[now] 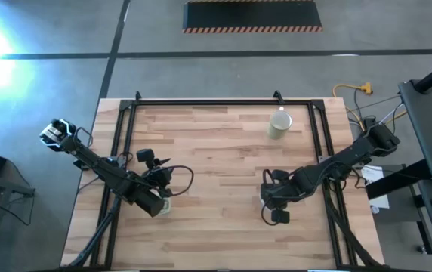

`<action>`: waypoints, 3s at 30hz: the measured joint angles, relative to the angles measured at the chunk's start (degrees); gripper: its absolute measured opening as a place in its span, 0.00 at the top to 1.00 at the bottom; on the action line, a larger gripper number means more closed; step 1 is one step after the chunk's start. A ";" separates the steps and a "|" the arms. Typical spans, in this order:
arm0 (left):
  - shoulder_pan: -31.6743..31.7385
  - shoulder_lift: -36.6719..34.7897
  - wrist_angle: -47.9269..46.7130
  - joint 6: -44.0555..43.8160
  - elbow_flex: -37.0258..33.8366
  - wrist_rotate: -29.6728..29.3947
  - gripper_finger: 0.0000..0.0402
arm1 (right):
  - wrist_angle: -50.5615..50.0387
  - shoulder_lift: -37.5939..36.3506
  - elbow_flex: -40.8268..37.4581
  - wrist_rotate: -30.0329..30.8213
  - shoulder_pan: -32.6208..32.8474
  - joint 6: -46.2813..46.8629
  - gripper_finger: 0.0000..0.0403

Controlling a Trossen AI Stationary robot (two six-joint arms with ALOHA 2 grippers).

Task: Pick and place Stevia / Truvia into bins
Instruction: Put the stevia packet into the right transparent container, then return to Home Position

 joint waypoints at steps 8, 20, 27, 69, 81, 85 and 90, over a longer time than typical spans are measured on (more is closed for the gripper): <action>0.00 0.00 -0.02 0.00 0.00 -0.03 0.63 | 4.11 0.00 -3.35 0.03 -0.02 0.02 0.92; 0.00 0.00 -0.02 0.00 0.00 -0.17 0.63 | 5.27 0.00 -3.86 1.05 -0.04 0.02 0.89; 0.00 0.00 -0.02 0.00 0.00 -0.17 0.63 | 4.91 -0.31 -3.49 -0.93 -0.04 0.25 0.75; 10.22 -4.99 63.76 62.16 -0.27 18.50 0.63 | 20.40 -5.24 17.81 18.97 -3.92 -54.10 0.74; 22.11 -10.66 66.63 65.51 -1.05 32.56 0.63 | 32.36 -24.35 2.93 17.32 -5.71 -58.20 0.77; 23.70 -14.22 67.01 65.39 -3.35 33.72 0.63 | 37.88 -33.61 -5.04 17.07 -7.77 -57.80 0.77; 23.83 -20.88 67.78 63.16 -9.46 33.73 0.63 | 42.39 -42.85 -13.34 16.68 -10.26 -57.00 0.78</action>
